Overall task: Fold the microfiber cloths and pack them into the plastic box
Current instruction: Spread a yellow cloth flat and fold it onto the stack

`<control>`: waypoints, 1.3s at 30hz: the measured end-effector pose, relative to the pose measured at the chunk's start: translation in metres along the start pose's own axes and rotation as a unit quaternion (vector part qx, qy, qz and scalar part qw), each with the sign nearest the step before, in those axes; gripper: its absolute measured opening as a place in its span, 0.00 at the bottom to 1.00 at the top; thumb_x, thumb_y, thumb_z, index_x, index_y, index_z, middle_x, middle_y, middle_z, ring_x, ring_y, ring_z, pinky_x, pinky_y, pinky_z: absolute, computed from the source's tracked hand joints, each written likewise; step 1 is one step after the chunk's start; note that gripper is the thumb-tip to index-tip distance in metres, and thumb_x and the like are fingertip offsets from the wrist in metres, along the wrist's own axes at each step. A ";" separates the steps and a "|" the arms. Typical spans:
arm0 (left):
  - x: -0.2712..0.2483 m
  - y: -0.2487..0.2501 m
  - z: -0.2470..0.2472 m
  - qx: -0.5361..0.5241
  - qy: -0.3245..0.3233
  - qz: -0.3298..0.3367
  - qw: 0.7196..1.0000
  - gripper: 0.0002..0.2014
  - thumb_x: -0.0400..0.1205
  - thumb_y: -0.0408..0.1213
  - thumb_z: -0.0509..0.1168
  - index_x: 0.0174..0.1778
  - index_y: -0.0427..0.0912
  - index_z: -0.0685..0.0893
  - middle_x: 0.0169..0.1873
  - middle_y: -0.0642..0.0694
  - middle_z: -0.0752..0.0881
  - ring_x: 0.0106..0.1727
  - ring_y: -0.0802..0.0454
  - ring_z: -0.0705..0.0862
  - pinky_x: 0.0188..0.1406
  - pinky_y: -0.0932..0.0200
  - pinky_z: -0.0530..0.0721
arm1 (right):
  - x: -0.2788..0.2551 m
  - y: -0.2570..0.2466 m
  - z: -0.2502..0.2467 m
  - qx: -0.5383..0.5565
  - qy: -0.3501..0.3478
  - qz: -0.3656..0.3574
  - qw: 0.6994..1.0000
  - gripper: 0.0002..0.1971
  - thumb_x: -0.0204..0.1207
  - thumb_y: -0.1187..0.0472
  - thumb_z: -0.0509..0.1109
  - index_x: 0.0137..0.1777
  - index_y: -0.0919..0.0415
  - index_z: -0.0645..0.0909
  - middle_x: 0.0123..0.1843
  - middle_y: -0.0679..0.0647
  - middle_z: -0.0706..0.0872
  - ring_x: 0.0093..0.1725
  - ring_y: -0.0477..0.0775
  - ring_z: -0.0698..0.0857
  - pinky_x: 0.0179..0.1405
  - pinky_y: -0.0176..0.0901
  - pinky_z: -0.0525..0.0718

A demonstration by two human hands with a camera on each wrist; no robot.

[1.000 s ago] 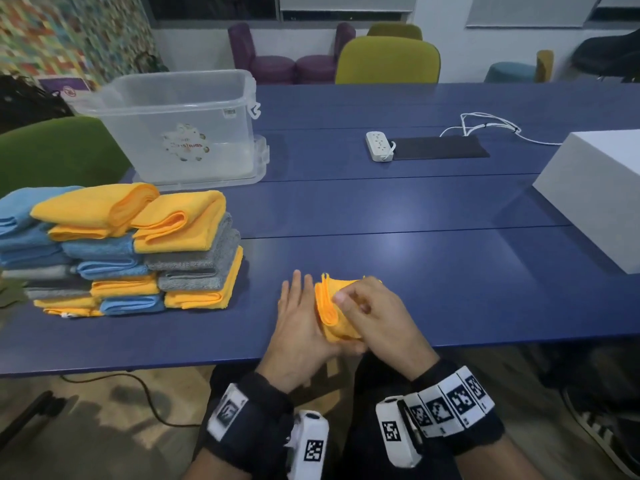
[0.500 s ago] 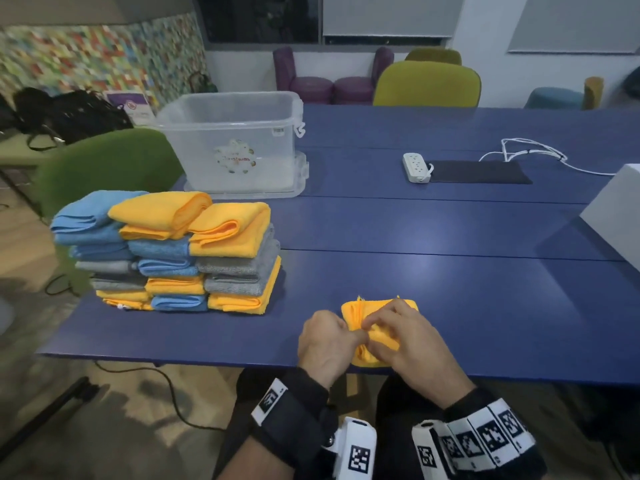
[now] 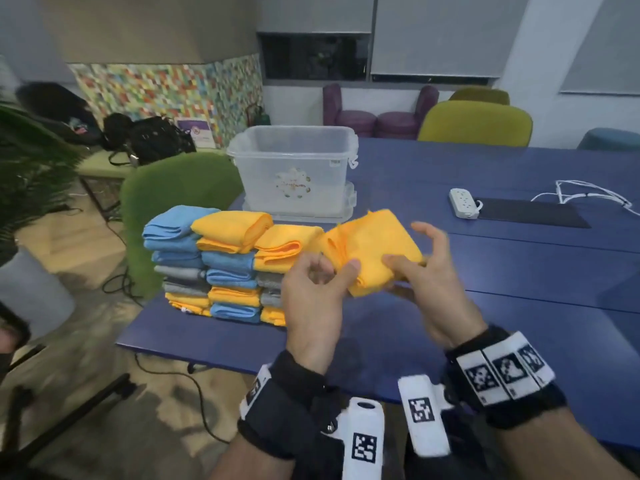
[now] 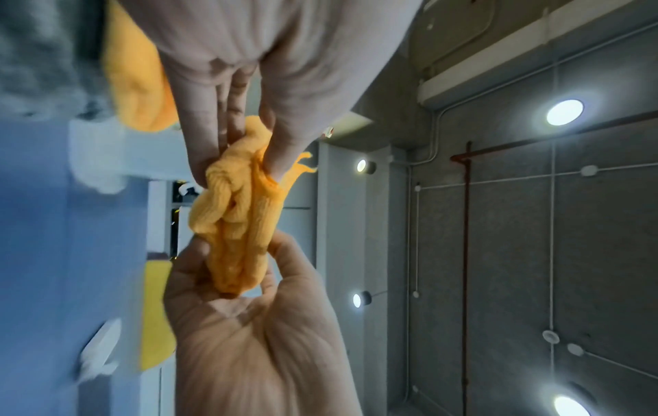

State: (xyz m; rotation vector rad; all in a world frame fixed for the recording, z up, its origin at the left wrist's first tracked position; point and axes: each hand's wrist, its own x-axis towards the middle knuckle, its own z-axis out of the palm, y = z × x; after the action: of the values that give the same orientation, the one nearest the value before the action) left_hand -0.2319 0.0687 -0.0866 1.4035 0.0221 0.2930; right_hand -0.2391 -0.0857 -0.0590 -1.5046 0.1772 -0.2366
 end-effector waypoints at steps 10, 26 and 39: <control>0.080 0.030 -0.042 0.013 0.149 -0.012 0.989 0.16 0.75 0.31 0.82 0.35 0.39 0.78 0.36 0.38 0.80 0.34 0.46 0.86 0.37 0.44 0.94 | 0.110 -0.019 0.113 -0.116 -0.149 -0.049 0.981 0.13 0.78 0.67 0.75 0.59 0.54 0.80 0.43 0.59 0.80 0.42 0.61 0.83 0.55 0.74 0.87; 0.086 0.028 -0.052 0.485 0.172 0.271 0.813 0.12 0.82 0.51 0.68 0.50 0.45 0.83 0.54 0.45 0.81 0.59 0.42 0.78 0.57 0.42 0.79 | 0.128 0.027 0.119 -0.351 -0.170 -0.098 0.915 0.22 0.75 0.52 0.75 0.70 0.48 0.82 0.66 0.58 0.82 0.59 0.55 0.83 0.57 0.49 0.83; 0.129 -0.006 -0.070 0.733 -0.108 0.083 0.666 0.28 0.90 0.60 0.43 0.87 0.59 0.63 0.87 0.43 0.63 0.86 0.33 0.59 0.81 0.19 0.46 | 0.123 0.047 0.109 -0.384 -0.189 -0.092 0.899 0.21 0.80 0.48 0.69 0.73 0.46 0.78 0.66 0.54 0.81 0.62 0.54 0.81 0.64 0.52 0.80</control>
State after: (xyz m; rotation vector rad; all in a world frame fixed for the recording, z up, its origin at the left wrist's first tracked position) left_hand -0.1197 0.1631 -0.0843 3.0901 -0.0902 0.2327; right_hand -0.0902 -0.0105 -0.0952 -2.3274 -0.2173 -0.0085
